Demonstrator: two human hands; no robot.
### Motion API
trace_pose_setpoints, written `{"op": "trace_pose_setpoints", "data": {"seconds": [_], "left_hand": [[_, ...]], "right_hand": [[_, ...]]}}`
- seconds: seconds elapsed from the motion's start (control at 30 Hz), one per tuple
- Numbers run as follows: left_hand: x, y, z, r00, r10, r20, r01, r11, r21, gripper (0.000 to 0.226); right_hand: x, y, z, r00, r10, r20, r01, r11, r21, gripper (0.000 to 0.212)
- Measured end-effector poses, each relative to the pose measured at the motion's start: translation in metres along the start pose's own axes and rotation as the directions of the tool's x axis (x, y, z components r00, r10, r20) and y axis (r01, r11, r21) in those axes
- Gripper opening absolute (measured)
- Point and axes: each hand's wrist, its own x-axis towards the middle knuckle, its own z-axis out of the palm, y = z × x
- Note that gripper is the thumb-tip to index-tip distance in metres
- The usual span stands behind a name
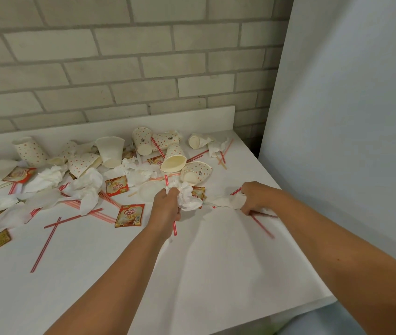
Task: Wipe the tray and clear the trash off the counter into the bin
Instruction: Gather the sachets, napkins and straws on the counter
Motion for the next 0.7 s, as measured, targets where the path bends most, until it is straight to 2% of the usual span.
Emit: {"op": "trace_pose_setpoints", "data": {"seconds": [0.1,0.3,0.4,0.53,0.63,0.7], "left_hand": [[-0.002,0.0,-0.001,1.0,0.007,0.006,-0.007,1.0,-0.017,0.02],[-0.005,-0.002,-0.009,1.0,-0.001,-0.013,0.001,1.0,-0.01,0.021],[-0.006,-0.002,-0.013,1.0,-0.003,-0.029,0.003,1.0,-0.005,0.018],[-0.007,-0.002,-0.018,0.998,-0.014,-0.066,0.016,1.0,0.02,0.011],[-0.005,-0.004,-0.022,0.995,-0.023,-0.096,0.026,0.999,0.038,0.024],[-0.004,-0.006,-0.025,0.995,-0.018,-0.101,0.021,0.999,0.029,0.03]], "right_hand": [[0.002,0.0,0.012,0.994,-0.099,-0.052,0.102,0.994,0.05,0.041],[0.007,-0.002,0.006,0.946,-0.322,-0.043,0.319,0.945,-0.079,0.026],[0.01,-0.005,0.001,0.942,-0.337,0.007,0.336,0.937,-0.101,0.032],[0.013,-0.011,0.0,0.948,-0.318,-0.025,0.312,0.941,-0.13,0.034],[0.014,-0.013,0.002,0.969,-0.247,-0.022,0.241,0.958,-0.157,0.032],[0.01,-0.014,0.001,0.978,-0.206,0.014,0.205,0.963,-0.175,0.024]]}}
